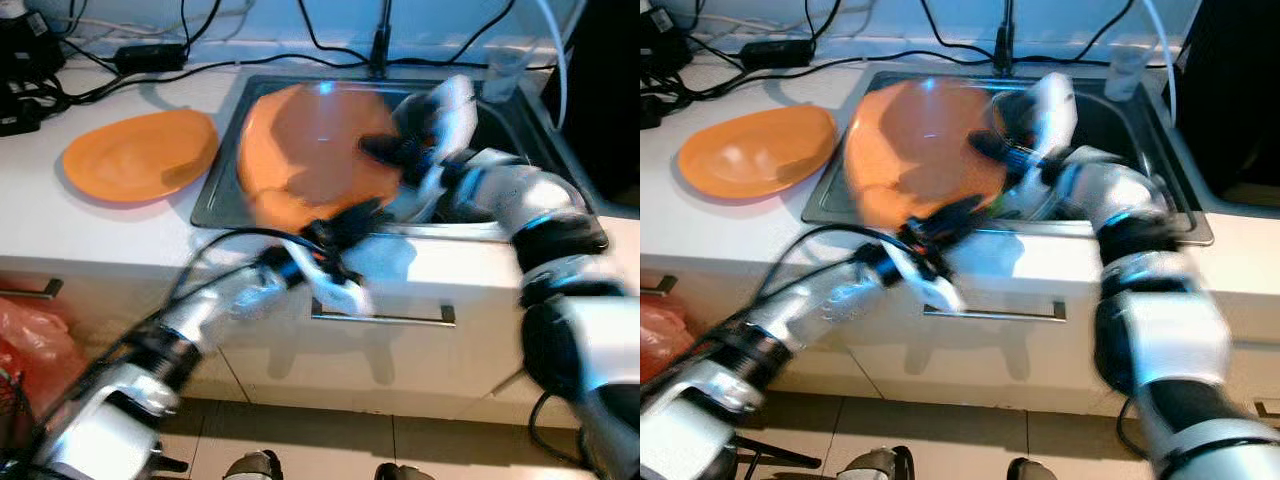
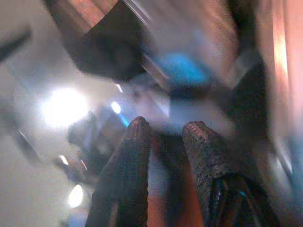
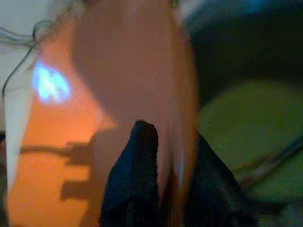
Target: Kitchen organization
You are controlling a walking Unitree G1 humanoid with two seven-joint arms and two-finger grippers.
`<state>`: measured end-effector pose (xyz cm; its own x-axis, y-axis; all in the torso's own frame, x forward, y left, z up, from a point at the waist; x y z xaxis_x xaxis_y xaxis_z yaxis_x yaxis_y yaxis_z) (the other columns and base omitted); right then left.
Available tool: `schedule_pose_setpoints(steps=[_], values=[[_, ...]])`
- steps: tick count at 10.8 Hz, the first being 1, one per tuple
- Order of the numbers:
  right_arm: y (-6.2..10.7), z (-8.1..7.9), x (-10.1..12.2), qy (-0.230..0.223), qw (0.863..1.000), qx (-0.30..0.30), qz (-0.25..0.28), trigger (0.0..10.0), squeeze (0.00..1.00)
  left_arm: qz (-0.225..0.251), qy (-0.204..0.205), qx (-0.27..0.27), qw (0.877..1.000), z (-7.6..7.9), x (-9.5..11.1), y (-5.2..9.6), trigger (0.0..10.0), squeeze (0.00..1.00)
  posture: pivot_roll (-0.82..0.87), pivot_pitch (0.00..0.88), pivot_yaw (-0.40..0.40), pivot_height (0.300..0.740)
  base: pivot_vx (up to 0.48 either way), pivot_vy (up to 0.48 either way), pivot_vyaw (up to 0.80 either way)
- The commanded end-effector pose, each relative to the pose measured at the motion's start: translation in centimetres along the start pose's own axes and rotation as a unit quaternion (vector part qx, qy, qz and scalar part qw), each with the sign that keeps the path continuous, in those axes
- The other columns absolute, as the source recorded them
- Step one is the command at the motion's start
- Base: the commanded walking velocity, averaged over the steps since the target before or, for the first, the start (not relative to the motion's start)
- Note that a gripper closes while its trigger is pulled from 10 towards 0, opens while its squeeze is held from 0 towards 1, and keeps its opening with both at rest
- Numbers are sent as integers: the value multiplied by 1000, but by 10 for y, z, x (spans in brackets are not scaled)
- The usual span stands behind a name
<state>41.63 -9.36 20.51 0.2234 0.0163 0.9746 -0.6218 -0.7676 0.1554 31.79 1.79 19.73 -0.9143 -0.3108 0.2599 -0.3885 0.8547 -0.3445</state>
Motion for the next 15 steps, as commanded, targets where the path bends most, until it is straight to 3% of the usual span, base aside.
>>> schedule_pose_setpoints(steps=[1, 6, 7, 9, 13, 15], values=[[1, 0, -13, -6, 1000, 4, -27, 10000, 0, 17, 0, 15, 1000, -9, 5, -2, 10000, 1000, 27, 110, 38, 740, 0, 0, 0], [0, 1, -21, -19, 999, -6, -28, 10000, 0, 20, 12, 16, 1000, -9, 7, -1, 10000, 1000, 29, 113, 40, 740, 0, 0, 0], [0, 5, -20, -23, 999, -29, -17, 10000, 0, 20, 16, 21, 999, -12, 7, -1, 10000, 1000, 29, 113, 39, 740, 0, 0, 0], [4, 23, -4, -44, 989, -124, 66, 10000, 0, 20, 29, 46, 998, -22, 10, -3, 10000, 1000, 37, 117, 39, 740, 0, 0, 0], [14, 43, 9, -62, 968, -215, 116, 10000, 0, 10, 40, 43, 998, -23, 10, 3, 10000, 1000, 49, 135, 44, 740, 0, 0, 0], [18, 48, 9, -45, 959, -249, 125, 10000, 0, -7, 52, 55, 997, -28, 7, 6, 10000, 1000, 61, 143, 47, 740, 0, 0, 0]])
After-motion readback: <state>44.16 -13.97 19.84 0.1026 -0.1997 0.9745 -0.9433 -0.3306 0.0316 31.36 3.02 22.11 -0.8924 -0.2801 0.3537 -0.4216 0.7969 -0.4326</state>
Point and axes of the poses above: a point about 5 cm out from each wrist's last joint towards the gripper, its own y axis pointing back from the gripper into the wrist, its own x axis along the axis of the wrist's last joint, z = x × y, the point moved 3 cm from there along -y, pointing out of the wrist towards the gripper, and after that the axes turned 13 degrees about y, right-handed, at the moved point
